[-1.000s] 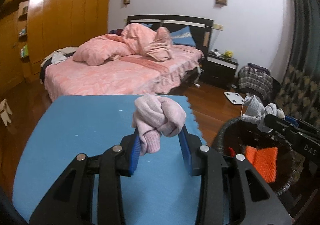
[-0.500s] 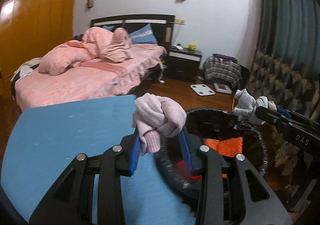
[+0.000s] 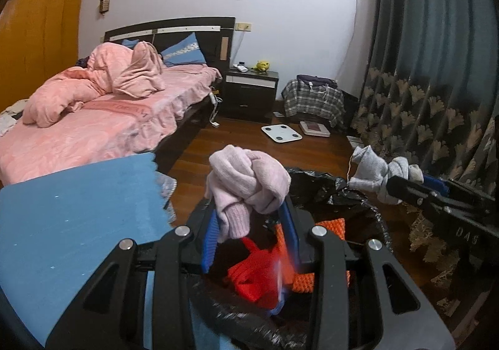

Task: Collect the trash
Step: 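Carry both socks over the bin and open both tools to drop them, then withdraw both open tools from above the bin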

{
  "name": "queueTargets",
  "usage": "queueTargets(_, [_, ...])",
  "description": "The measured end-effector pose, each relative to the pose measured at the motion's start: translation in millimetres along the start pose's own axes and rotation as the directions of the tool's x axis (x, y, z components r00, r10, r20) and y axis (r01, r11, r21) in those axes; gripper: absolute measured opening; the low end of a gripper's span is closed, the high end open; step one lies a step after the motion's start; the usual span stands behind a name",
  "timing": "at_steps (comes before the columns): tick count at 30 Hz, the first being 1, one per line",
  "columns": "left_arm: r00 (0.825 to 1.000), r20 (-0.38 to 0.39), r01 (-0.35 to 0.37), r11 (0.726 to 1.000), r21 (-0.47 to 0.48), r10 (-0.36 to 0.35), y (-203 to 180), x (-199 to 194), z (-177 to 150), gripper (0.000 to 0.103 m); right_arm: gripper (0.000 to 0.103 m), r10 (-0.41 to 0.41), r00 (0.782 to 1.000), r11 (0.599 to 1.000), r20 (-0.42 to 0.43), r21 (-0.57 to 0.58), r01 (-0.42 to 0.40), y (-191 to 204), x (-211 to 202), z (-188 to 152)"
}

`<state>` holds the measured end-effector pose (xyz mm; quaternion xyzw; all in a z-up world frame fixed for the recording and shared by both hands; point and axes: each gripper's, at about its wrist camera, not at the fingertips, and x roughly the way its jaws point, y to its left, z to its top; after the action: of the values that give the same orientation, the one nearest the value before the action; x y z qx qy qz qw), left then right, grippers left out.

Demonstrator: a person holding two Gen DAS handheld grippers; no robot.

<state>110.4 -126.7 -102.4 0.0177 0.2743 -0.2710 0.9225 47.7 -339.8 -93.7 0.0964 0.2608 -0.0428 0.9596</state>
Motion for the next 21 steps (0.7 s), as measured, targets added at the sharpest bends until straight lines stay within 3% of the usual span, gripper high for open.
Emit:
queueTargets(9, [0.997,-0.037,0.069,0.998,-0.001,-0.069,-9.3,35.8,2.8,0.038,0.045,-0.016,0.999,1.000,-0.031,0.008,0.016,-20.3,19.6,-3.0])
queueTargets(13, [0.995,-0.046,0.087,0.996,-0.012,-0.088,-8.5,41.7,1.2,0.062,0.052,-0.038,0.998,0.999,-0.045,-0.003,0.038,-24.5,28.4,-4.5])
queueTargets(18, [0.997,-0.037,0.073,0.997,-0.026,-0.074,0.8,35.7,4.4,0.075,0.075,-0.056,0.998,0.998,-0.035,0.007,0.056,-30.9,27.0,-3.1])
queueTargets(20, [0.998,-0.030,0.053,0.998,-0.027,-0.054,6.2,28.0,6.3,0.082,0.094,-0.067,0.997,0.998,-0.024,0.014,0.068,-31.5,22.9,-2.6])
queueTargets(21, [0.999,-0.026,0.044,0.999,-0.029,-0.045,9.1,23.6,6.6,0.083,0.095,-0.068,0.998,0.998,-0.019,0.017,0.068,-30.8,20.9,-1.6])
